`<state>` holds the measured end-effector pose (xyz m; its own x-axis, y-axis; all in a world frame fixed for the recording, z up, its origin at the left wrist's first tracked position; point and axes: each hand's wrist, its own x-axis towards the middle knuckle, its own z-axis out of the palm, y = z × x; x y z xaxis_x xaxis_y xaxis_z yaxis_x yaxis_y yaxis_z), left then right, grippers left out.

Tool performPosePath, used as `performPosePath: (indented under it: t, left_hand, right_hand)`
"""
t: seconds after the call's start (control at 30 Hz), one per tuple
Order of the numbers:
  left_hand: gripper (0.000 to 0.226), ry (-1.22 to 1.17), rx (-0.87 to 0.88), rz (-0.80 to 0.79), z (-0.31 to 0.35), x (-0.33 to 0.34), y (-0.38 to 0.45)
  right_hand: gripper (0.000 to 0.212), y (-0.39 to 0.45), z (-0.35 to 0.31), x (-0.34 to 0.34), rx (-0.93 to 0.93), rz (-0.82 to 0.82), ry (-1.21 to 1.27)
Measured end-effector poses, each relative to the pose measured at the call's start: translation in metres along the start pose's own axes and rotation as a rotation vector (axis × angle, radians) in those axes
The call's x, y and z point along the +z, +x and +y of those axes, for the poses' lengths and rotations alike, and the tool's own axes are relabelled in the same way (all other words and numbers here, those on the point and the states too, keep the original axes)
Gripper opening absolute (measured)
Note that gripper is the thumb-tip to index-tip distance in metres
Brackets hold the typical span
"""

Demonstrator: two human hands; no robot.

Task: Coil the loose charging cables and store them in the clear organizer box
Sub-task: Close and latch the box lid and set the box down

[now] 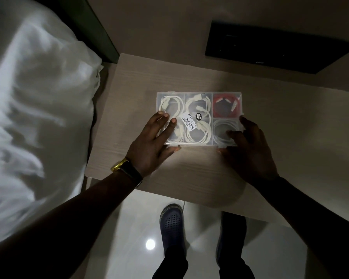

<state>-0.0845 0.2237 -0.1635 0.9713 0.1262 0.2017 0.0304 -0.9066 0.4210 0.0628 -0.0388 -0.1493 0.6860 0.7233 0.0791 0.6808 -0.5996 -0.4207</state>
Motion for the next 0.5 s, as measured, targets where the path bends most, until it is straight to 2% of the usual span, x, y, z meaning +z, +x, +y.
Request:
performPosePath:
  t: [0.13, 0.27, 0.37, 0.5]
  left_hand:
    - [0.067, 0.071, 0.019, -0.005, 0.000, 0.005, -0.001]
    - [0.067, 0.068, -0.012, -0.076, 0.010, -0.006, 0.009]
    - [0.071, -0.068, -0.069, -0.126, 0.020, -0.014, 0.031]
    - [0.075, -0.273, -0.258, -0.038, 0.041, -0.012, 0.065]
  right_hand:
    - [0.046, 0.008, 0.007, 0.007, -0.038, -0.009, -0.042]
    - [0.045, 0.011, 0.005, 0.001, 0.030, -0.012, 0.046]
    - [0.048, 0.010, 0.009, -0.008, 0.148, 0.052, 0.159]
    - [0.052, 0.006, 0.029, -0.023, 0.299, 0.128, 0.218]
